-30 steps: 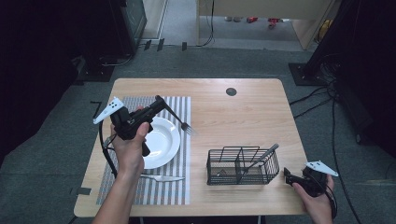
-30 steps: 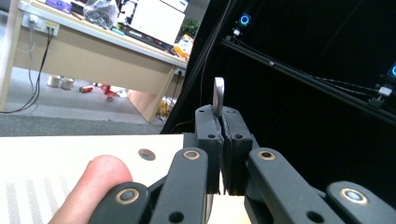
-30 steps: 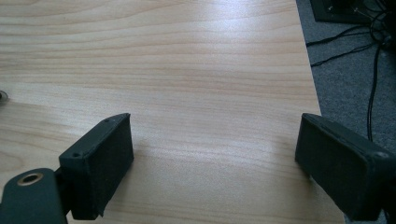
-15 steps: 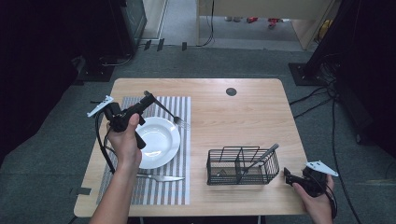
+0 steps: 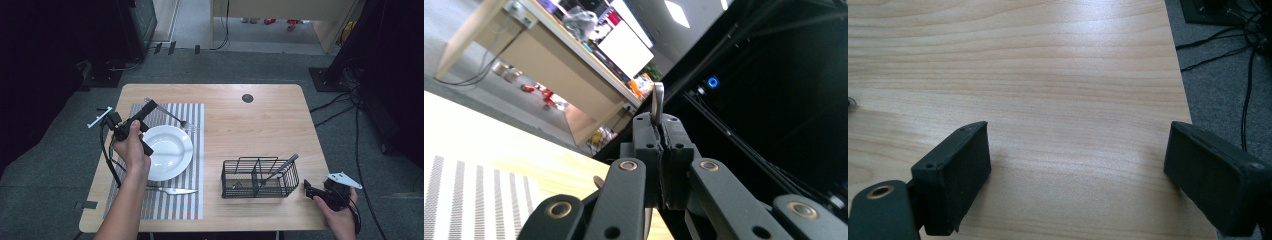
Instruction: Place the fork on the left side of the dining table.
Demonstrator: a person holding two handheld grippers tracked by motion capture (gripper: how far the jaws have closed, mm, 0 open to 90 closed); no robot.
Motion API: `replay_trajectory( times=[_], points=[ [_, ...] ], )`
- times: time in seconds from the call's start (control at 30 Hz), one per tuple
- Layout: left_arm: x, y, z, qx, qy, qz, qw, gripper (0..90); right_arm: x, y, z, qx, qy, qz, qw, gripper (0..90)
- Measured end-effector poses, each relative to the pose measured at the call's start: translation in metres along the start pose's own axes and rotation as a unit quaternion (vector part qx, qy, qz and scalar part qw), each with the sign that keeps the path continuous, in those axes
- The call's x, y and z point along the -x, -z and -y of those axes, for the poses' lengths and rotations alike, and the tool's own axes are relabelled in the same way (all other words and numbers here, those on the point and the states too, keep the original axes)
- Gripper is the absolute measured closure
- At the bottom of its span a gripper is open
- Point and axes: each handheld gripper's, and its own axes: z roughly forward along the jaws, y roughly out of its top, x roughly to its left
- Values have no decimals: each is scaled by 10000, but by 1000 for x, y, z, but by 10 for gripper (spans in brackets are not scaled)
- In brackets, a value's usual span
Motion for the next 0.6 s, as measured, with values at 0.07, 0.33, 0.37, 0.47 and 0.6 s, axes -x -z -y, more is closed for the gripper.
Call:
replay_trajectory(
  times=[0.07, 0.33, 0.37, 0.47, 0.6],
  points=[
    [-5, 0, 0, 53, 79, -85, 9999, 888, 0, 0, 0, 2, 10, -5, 10000, 114],
    [-27, -4, -2, 277, 430, -391, 9979, 888, 0, 0, 0, 0, 1, 0, 10000, 114],
    [-29, -5, -2, 303, 461, -464, 9974, 887, 0, 0, 0, 4, 8, -4, 10000, 114],
    [-39, -7, -1, 415, 701, -511, 9954, 887, 0, 0, 0, 1, 2, 0, 10000, 114],
    [-53, -12, 3, 500, 1024, -516, 9921, 887, 0, 0, 0, -2, 0, -1, 10000, 114]
  ],
)
